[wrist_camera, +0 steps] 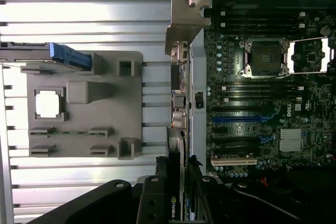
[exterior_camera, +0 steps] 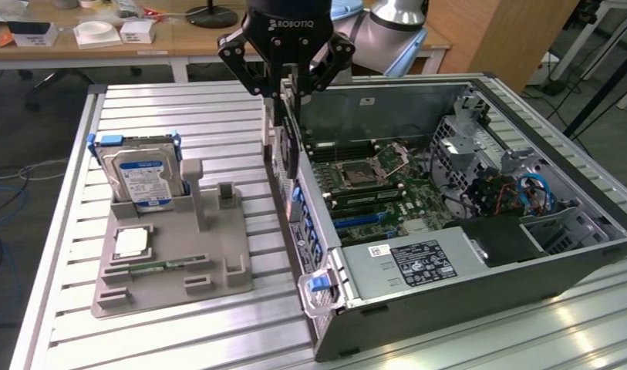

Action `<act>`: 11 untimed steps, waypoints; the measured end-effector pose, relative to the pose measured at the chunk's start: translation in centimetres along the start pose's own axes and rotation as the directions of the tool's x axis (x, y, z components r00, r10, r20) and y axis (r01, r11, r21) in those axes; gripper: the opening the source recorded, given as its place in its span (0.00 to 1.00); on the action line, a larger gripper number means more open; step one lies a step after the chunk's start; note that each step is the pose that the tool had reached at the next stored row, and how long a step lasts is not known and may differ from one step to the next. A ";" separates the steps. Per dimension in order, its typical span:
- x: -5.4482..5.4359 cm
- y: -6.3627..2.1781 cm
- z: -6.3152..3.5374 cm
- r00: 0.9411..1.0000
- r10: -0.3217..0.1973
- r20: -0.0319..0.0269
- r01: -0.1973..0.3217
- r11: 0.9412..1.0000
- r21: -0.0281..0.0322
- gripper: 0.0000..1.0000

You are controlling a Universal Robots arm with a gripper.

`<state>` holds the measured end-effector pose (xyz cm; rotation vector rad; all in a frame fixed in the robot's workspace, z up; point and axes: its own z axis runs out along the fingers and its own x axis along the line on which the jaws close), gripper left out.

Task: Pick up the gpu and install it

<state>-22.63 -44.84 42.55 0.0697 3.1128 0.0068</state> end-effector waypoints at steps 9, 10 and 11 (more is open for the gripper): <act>-0.2 0.01 0.01 1.000 0.000 0.000 0.000 1.000 0.000 0.26; -0.3 0.02 0.01 1.000 0.000 0.000 0.000 1.000 0.000 0.26; -0.4 0.02 0.01 1.000 0.000 0.000 0.000 1.000 0.000 0.26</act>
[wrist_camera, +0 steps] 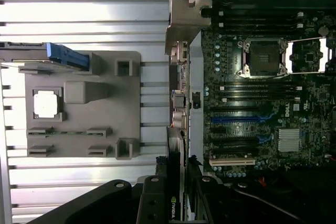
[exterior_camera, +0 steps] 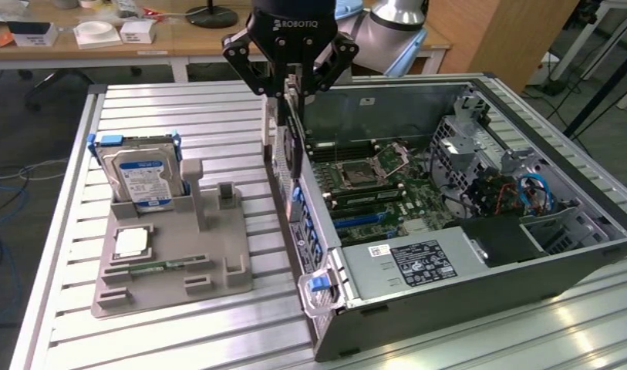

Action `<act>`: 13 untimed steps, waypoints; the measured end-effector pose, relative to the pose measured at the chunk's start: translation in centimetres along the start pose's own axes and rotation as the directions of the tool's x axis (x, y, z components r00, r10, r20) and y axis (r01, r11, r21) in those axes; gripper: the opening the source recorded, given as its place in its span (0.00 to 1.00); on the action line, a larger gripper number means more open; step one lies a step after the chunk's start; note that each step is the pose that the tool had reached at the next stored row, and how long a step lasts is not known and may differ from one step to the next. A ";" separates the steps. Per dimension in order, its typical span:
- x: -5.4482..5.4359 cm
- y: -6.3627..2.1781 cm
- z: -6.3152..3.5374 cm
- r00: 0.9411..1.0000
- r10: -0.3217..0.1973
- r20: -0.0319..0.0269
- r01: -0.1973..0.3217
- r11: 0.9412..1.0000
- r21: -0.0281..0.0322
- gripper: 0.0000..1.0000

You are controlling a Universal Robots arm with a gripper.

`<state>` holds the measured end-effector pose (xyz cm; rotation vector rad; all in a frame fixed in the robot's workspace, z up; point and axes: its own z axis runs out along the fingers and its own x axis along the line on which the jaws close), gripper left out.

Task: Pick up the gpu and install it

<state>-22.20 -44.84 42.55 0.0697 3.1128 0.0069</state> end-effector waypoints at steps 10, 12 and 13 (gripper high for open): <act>-0.9 0.07 0.03 1.000 0.000 0.000 0.000 1.000 0.000 0.26; -1.1 0.08 0.04 1.000 0.000 0.000 0.000 1.000 0.000 0.26; -1.2 0.08 0.04 1.000 0.000 0.000 0.000 1.000 0.000 0.26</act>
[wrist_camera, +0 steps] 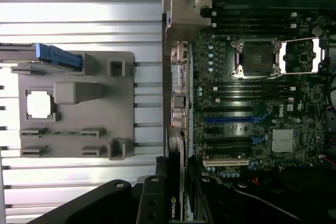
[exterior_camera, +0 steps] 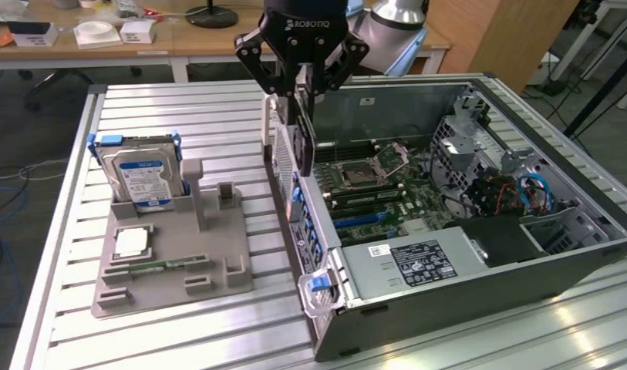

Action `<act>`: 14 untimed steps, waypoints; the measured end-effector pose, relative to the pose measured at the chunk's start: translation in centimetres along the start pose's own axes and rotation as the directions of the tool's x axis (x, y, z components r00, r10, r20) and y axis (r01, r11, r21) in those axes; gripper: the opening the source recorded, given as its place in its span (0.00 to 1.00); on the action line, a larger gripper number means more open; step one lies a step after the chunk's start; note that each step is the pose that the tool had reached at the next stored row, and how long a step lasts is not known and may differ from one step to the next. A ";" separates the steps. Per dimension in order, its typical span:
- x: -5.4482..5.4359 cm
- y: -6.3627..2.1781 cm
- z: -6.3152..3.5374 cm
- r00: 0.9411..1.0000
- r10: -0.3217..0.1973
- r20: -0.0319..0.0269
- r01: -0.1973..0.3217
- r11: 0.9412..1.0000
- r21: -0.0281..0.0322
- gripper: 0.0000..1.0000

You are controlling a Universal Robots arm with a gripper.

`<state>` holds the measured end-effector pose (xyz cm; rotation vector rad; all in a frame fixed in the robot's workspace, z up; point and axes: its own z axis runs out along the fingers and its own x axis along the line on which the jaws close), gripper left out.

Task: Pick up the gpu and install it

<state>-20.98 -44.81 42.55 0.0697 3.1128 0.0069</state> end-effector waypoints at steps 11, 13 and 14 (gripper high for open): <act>-1.0 0.09 0.03 1.000 0.000 0.000 0.000 1.000 0.000 0.26; -1.1 0.10 0.03 1.000 0.000 0.000 0.000 1.000 0.000 0.26; -1.2 0.11 0.04 1.000 0.000 0.000 0.000 1.000 0.000 0.26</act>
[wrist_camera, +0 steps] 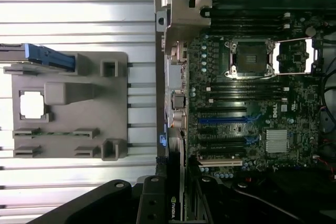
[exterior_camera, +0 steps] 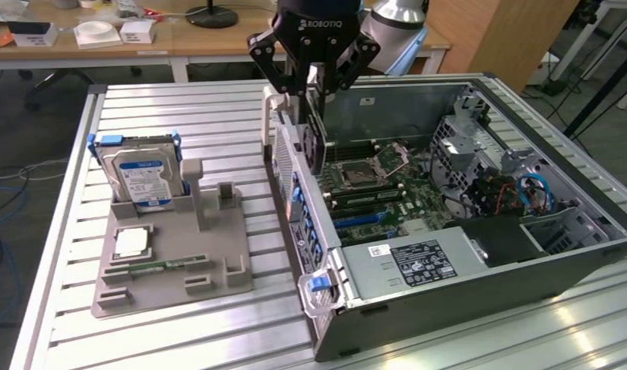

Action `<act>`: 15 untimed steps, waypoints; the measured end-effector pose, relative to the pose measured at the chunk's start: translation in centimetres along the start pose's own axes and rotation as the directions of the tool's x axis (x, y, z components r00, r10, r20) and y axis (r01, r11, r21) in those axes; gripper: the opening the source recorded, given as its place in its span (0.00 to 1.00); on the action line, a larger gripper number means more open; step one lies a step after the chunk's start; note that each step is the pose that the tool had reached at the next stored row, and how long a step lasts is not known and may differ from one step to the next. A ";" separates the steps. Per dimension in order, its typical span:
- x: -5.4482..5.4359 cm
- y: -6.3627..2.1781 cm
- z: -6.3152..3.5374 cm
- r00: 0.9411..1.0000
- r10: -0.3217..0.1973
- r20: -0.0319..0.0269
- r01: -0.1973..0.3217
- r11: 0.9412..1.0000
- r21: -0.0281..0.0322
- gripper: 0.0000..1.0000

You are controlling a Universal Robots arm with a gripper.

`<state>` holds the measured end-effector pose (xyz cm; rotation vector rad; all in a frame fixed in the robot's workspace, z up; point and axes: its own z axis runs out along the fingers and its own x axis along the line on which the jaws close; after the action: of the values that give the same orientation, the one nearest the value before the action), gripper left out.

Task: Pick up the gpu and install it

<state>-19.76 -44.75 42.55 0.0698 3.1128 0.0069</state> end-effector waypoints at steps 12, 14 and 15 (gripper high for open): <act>-1.0 0.09 0.03 1.000 0.000 0.000 0.000 1.000 0.000 0.26; -1.1 0.11 0.04 1.000 0.000 0.000 0.000 1.000 0.000 0.26; -1.2 0.12 0.03 1.000 0.000 0.000 0.000 1.000 0.000 0.26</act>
<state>-18.58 -44.69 42.55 0.0697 3.1128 0.0069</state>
